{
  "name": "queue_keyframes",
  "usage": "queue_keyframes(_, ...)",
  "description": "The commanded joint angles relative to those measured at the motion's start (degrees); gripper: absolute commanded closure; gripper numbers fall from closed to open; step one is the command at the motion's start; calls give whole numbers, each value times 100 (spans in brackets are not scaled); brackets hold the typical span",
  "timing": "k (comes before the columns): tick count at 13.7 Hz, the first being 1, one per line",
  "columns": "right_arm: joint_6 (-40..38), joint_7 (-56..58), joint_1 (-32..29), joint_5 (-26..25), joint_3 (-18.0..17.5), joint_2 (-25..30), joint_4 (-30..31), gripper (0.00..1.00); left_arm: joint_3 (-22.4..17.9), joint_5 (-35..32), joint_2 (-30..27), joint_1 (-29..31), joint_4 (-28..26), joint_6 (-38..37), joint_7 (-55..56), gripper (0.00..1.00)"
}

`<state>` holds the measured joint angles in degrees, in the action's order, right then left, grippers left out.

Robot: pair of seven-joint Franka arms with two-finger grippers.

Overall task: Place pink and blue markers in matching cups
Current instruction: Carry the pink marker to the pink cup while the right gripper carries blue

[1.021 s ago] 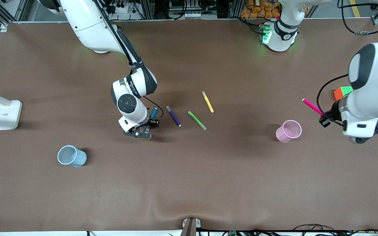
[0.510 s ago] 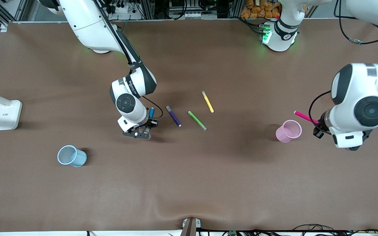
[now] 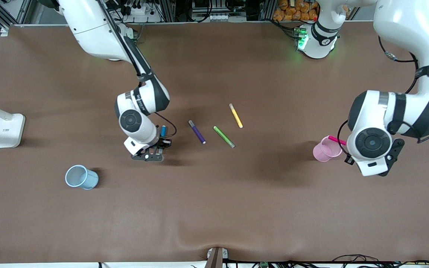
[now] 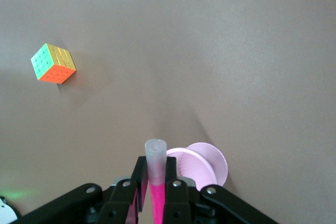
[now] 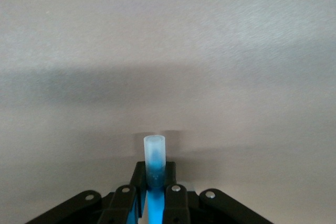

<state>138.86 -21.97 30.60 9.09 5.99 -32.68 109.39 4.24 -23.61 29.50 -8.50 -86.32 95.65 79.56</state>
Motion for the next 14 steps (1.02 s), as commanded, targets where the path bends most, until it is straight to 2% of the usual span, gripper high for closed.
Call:
queue_keyframes(1,-96,262,-45,92,-63,200,100,100,-20,-632,337,-221,230,-29,515,100)
queue_keyframes(2,-96,376,-54,92,-63,201,100,100,-11,-853,398,-257,187,-29,647,100)
queue_keyframes(5,-262,719,-150,101,-63,305,-57,100,-2,-900,548,-257,186,-20,701,100)
queue_keyframes(8,-1603,1175,-465,92,-36,394,-1004,100,-2,-917,741,-283,186,-29,815,100)
queue_keyframes(10,-1932,1886,-834,92,-54,394,-1445,100,7,-891,786,-310,212,-20,824,97)
queue_keyframes(11,-1933,2263,-1001,101,-54,394,-1577,100,7,-830,794,-310,221,-29,816,74)
queue_keyframes(12,-1933,2676,-1168,110,-63,385,-1718,100,7,-821,794,-327,239,-29,816,44)
queue_keyframes(13,-1933,3072,-1292,110,-63,385,-1841,100,7,-838,803,-336,239,-29,790,25)
queue_keyframes(14,-1924,3406,-1406,119,-72,385,-1920,100,7,-847,803,-336,239,-29,781,14)
